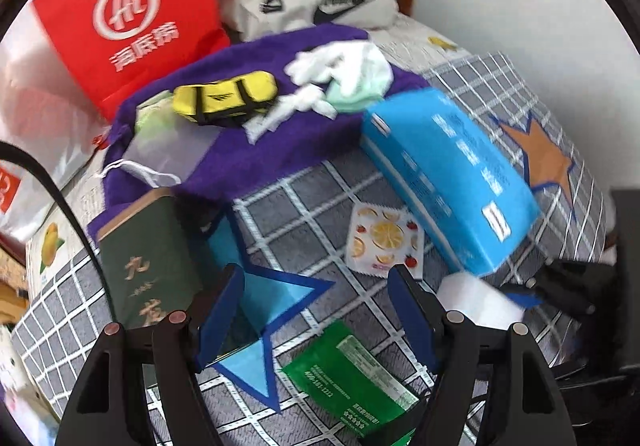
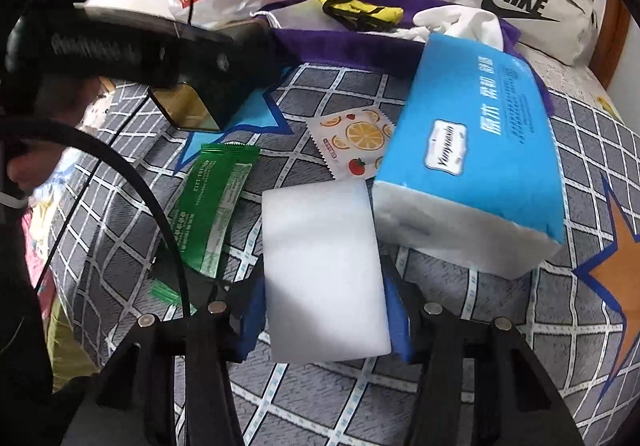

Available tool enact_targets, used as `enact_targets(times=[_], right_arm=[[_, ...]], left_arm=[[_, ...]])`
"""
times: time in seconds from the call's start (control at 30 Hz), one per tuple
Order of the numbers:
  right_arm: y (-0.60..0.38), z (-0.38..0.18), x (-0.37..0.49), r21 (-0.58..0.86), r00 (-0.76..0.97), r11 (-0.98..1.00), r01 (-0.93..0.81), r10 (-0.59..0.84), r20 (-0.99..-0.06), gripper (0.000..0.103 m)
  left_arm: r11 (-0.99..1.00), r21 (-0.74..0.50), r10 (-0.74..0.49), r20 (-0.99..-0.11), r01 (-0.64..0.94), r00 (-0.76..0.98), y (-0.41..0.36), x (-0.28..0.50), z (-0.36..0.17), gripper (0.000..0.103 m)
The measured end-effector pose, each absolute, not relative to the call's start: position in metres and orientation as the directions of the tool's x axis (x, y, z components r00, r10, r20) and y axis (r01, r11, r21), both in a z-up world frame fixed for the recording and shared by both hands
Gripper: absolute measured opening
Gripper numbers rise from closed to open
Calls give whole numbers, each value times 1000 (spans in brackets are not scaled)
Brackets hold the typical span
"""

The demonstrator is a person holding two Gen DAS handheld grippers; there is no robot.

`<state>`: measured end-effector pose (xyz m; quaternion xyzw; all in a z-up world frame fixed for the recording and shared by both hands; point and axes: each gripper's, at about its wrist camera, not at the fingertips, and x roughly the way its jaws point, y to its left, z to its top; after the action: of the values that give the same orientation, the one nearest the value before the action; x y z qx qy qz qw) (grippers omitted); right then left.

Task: Organize soft objects
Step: 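Grasp the white sponge on the bed with the right gripper, then grasp the orange-print wipes packet with the left gripper while the right holds the sponge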

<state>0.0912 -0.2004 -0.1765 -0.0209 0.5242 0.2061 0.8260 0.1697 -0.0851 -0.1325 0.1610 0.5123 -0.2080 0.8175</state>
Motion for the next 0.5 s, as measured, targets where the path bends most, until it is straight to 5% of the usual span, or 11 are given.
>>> enact_targets(times=[0.5], right_arm=[[-252, -135, 53, 197, 440, 933, -302, 320, -839, 51]], left_arm=[[751, 79, -143, -950, 656, 278, -139, 171, -174, 76]])
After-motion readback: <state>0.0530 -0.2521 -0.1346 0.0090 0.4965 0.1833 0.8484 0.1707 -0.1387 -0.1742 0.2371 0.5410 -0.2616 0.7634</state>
